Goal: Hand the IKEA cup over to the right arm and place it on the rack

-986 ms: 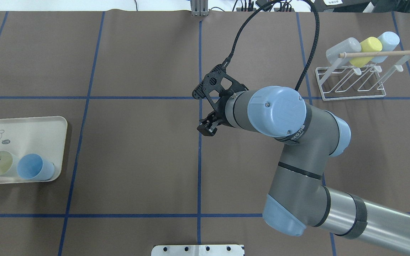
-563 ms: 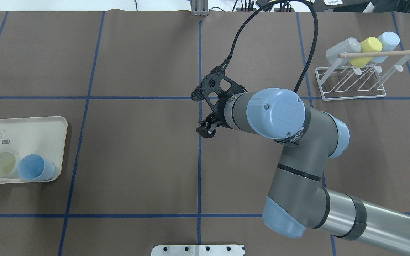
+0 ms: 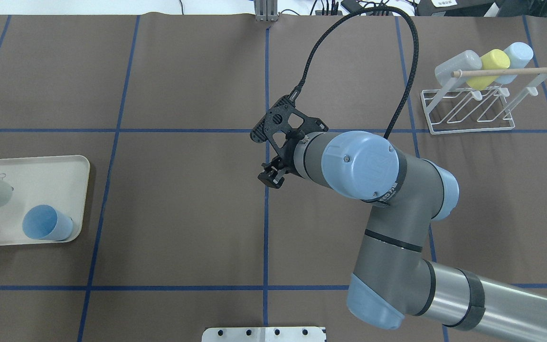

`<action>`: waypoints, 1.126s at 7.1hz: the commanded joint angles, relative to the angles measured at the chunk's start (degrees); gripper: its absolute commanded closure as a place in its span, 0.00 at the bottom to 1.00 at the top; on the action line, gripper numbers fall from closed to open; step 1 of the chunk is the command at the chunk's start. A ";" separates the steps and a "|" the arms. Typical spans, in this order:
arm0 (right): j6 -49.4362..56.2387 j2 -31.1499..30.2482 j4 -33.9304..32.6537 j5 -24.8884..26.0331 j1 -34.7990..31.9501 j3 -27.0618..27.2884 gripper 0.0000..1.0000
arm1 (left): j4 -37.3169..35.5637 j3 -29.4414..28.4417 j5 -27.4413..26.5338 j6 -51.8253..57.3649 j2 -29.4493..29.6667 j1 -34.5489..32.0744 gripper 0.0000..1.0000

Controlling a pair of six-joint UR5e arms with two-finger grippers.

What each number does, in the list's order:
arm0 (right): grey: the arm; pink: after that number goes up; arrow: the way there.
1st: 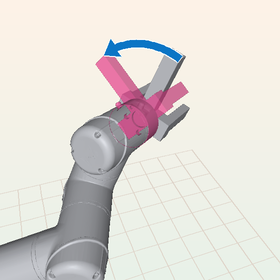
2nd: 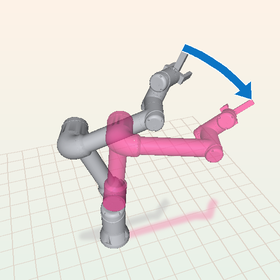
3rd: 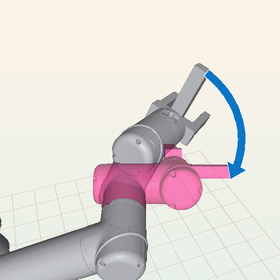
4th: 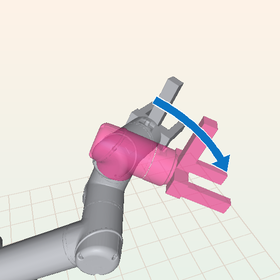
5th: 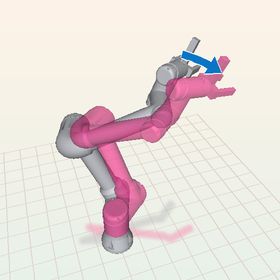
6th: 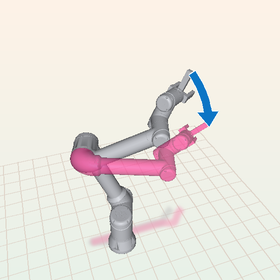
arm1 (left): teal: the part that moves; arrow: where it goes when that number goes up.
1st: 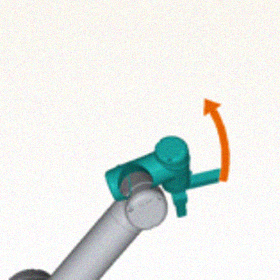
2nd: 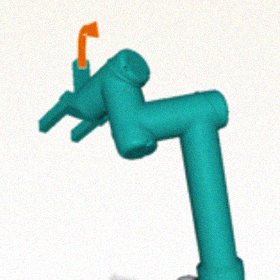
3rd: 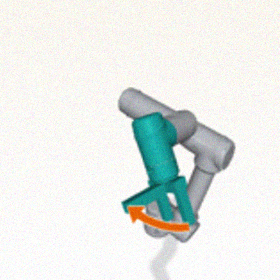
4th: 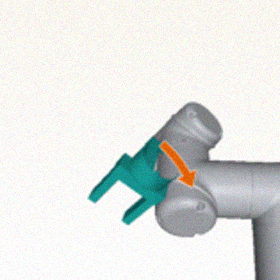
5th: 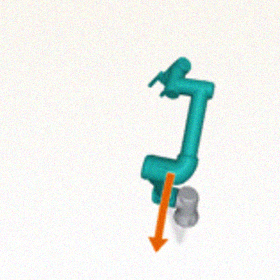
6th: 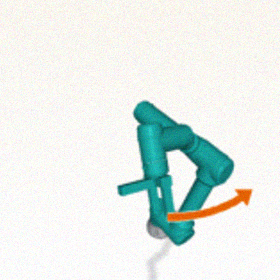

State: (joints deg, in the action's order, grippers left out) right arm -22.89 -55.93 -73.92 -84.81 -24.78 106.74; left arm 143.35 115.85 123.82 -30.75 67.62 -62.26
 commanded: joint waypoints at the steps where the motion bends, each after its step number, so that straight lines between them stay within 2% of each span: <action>1: 0.30 -0.84 12.57 3.41 3.32 -2.65 0.01 | -15.93 11.98 2.30 -6.19 5.64 -1.55 1.00; 3: 0.74 -0.93 25.17 3.43 5.09 -7.84 0.01 | -16.09 12.74 9.12 -24.55 15.38 -1.11 1.00; 4: 0.91 -0.93 32.54 3.43 6.14 -10.82 0.01 | -16.00 12.56 9.85 -30.71 20.31 0.98 1.00; 5: 3.00 -0.93 40.62 3.43 7.11 -14.07 0.01 | -16.00 12.30 8.73 -37.82 24.88 5.96 1.00; 6: 5.29 -1.02 48.96 3.34 7.64 -17.06 0.01 | -16.09 11.86 4.10 -43.20 29.10 11.14 1.00; 7: 7.05 -0.85 56.27 3.43 7.99 -20.22 0.03 | -16.17 11.42 -3.69 -48.48 31.67 19.11 1.00; 8: 8.55 -0.93 60.43 3.34 7.91 -20.77 0.04 | -16.26 9.24 -10.29 -51.40 34.83 24.33 1.00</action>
State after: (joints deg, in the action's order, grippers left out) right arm -16.24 -56.85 -19.81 -81.42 -17.01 87.71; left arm 127.19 126.85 120.98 -77.70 98.81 -44.64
